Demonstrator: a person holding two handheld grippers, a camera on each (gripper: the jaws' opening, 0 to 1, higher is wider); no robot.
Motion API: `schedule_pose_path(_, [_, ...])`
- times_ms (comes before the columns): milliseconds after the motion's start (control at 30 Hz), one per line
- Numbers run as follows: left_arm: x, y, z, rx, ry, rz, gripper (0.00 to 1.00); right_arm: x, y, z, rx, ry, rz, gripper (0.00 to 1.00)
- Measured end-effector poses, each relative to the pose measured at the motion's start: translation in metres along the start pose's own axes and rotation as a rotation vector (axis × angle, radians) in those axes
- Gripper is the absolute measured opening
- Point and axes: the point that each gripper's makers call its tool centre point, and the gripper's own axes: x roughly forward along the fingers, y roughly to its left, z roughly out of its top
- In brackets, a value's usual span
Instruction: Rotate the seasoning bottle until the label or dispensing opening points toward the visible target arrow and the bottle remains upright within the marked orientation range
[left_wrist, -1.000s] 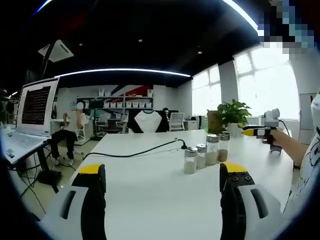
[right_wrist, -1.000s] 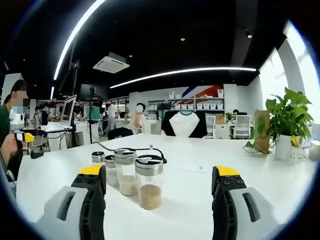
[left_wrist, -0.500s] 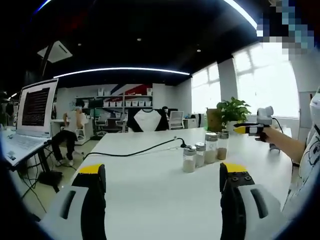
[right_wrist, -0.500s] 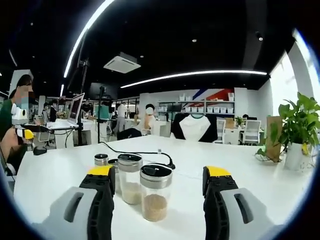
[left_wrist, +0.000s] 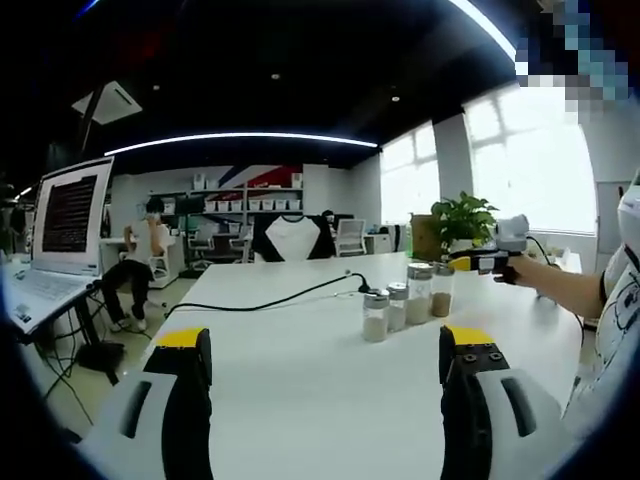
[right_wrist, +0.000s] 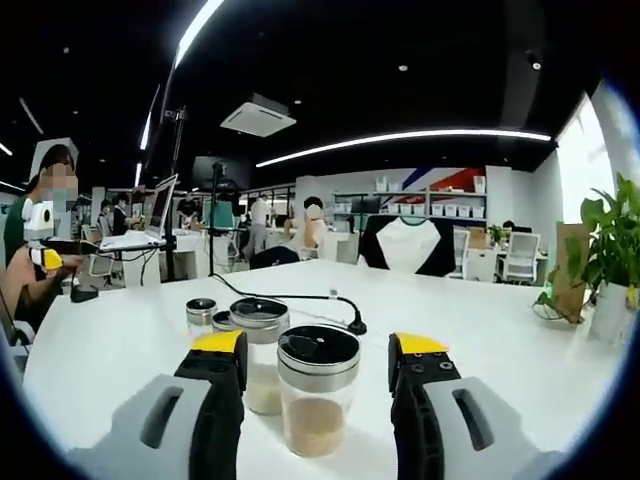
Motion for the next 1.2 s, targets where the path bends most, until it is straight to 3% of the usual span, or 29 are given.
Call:
schedule_pose_path(300, [0.003, 0.000, -0.004, -0.003, 0.012, -0.002, 0.99, 0.011, 0.000, -0.008, 0.008, 0.002, 0.016, 0.48])
schedule_pose_path(1200, [0.013, -0.004, -0.009, 0.009, 0.033, -0.015, 0.99, 0.020, 0.006, -0.013, 0.007, 0.003, 0.024, 0.39])
